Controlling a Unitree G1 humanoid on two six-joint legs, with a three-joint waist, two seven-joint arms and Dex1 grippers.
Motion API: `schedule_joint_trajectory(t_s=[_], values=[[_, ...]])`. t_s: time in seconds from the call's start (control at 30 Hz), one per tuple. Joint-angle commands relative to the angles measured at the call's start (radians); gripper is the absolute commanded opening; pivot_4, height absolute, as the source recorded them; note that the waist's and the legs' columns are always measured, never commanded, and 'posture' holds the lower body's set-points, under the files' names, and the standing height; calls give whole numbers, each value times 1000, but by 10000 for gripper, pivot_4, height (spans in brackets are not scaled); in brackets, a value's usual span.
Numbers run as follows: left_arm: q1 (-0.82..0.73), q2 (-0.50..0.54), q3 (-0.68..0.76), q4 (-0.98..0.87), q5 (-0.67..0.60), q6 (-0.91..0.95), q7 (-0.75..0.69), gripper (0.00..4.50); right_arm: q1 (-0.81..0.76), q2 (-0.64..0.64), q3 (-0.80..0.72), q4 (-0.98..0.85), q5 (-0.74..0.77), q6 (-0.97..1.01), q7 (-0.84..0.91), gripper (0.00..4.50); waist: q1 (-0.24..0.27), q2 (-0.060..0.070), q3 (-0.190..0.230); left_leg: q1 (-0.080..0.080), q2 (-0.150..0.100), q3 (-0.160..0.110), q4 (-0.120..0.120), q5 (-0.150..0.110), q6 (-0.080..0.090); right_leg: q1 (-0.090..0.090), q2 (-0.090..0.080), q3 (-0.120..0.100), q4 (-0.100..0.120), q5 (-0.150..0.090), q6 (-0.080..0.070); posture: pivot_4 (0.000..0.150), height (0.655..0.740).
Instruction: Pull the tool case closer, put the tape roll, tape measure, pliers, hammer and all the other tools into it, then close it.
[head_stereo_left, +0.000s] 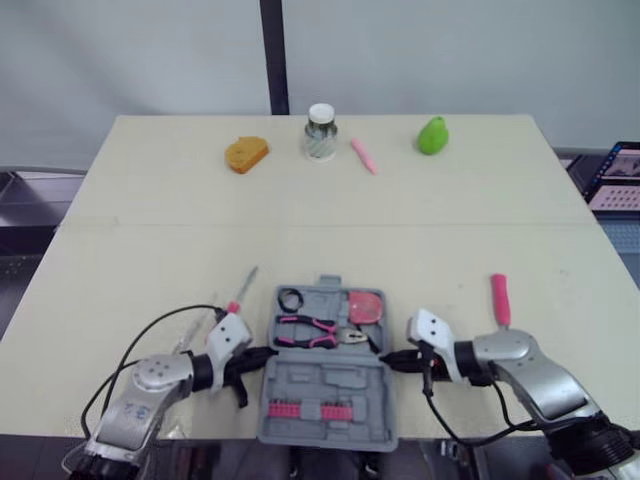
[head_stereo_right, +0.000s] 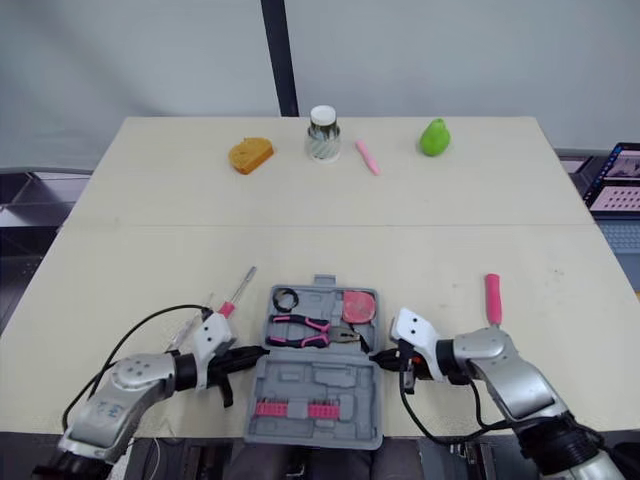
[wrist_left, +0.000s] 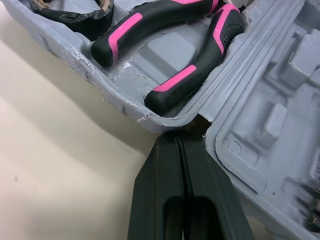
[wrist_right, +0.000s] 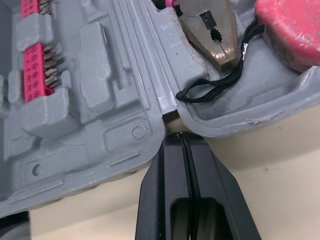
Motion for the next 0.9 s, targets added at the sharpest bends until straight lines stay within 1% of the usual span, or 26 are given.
schedule_joint_trajectory(t_s=[0.03, 0.2, 0.9], values=[[-29, -22, -32, 13, 9, -17, 1, 492, -16, 21, -15, -12, 12, -23, -7, 0, -1, 0, 0, 0, 0, 0, 0, 0, 0, 0, 0, 0, 0, 0, 0, 1500, 7400], [-71, -35, -32, 55, 16, -32, -5, 492, -40, 30, -26, 21, -3, -39, -15, 0, -2, 0, 0, 0, 0, 0, 0, 0, 0, 0, 0, 0, 0, 0, 0, 1500, 7400], [-100, -59, -25, 89, 29, -66, 21, 492, -88, 54, -38, 79, -27, -81, -34, 0, -3, 0, 0, 0, 0, 0, 0, 0, 0, 0, 0, 0, 0, 0, 0, 1500, 7400]])
